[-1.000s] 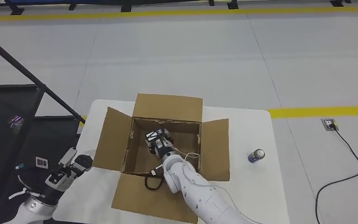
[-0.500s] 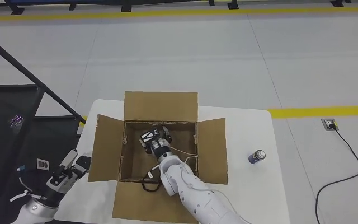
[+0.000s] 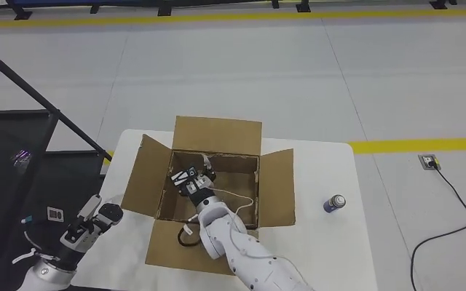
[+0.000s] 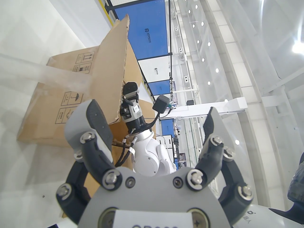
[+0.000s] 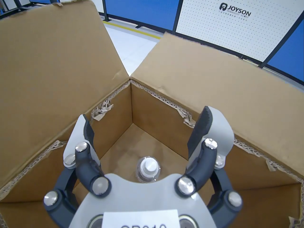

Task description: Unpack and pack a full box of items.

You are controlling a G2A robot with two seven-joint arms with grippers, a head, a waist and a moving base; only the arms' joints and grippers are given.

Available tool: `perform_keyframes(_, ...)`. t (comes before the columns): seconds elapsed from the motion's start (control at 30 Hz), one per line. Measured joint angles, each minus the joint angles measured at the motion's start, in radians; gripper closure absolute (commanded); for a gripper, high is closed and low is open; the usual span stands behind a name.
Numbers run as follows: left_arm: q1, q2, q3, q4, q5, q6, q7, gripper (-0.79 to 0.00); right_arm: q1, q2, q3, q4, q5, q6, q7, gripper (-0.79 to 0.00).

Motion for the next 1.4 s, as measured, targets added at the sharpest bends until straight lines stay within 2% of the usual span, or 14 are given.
perform_keyframes(0.13, -0.005, 0.000, 0.001, 0.002, 0.001, 0.003, -0.004, -0.785, -0.044, 0.011, 0.004, -0.103, -0.059, -0.014, 0.042, -0.785)
perform_keyframes(0.33, -0.018, 0.001, 0.007, 0.006, 0.002, 0.006, -0.012, -0.785, -0.167, 0.046, 0.029, -0.341, -0.203, -0.042, 0.114, -0.785)
perform_keyframes(0.53, -0.038, 0.002, 0.017, 0.015, 0.010, 0.014, -0.029, -0.785, -0.354, 0.093, 0.096, -0.638, -0.408, -0.012, 0.193, -0.785)
perform_keyframes(0.67, -0.052, 0.003, 0.027, 0.021, 0.017, 0.021, -0.039, -0.785, -0.520, 0.126, 0.180, -0.873, -0.507, -0.018, 0.233, -0.785)
perform_keyframes(0.87, -0.080, 0.006, 0.047, 0.030, 0.029, 0.036, -0.056, -0.785, -0.726, 0.159, 0.327, -1.142, -0.532, -0.067, 0.287, -0.785)
perform_keyframes(1.1, -0.112, 0.008, 0.068, 0.044, 0.041, 0.051, -0.067, -0.785, -0.809, 0.178, 0.531, -1.261, -0.420, -0.144, 0.388, -0.785)
perform_keyframes(1.3, -0.128, 0.010, 0.066, 0.051, 0.042, 0.057, -0.064, -0.785, -0.828, 0.189, 0.702, -1.258, -0.267, -0.189, 0.416, -0.785)
perform_keyframes(1.4, -0.131, 0.011, 0.058, 0.056, 0.038, 0.061, -0.057, -0.785, -0.816, 0.195, 0.766, -1.223, -0.214, -0.230, 0.482, -0.785)
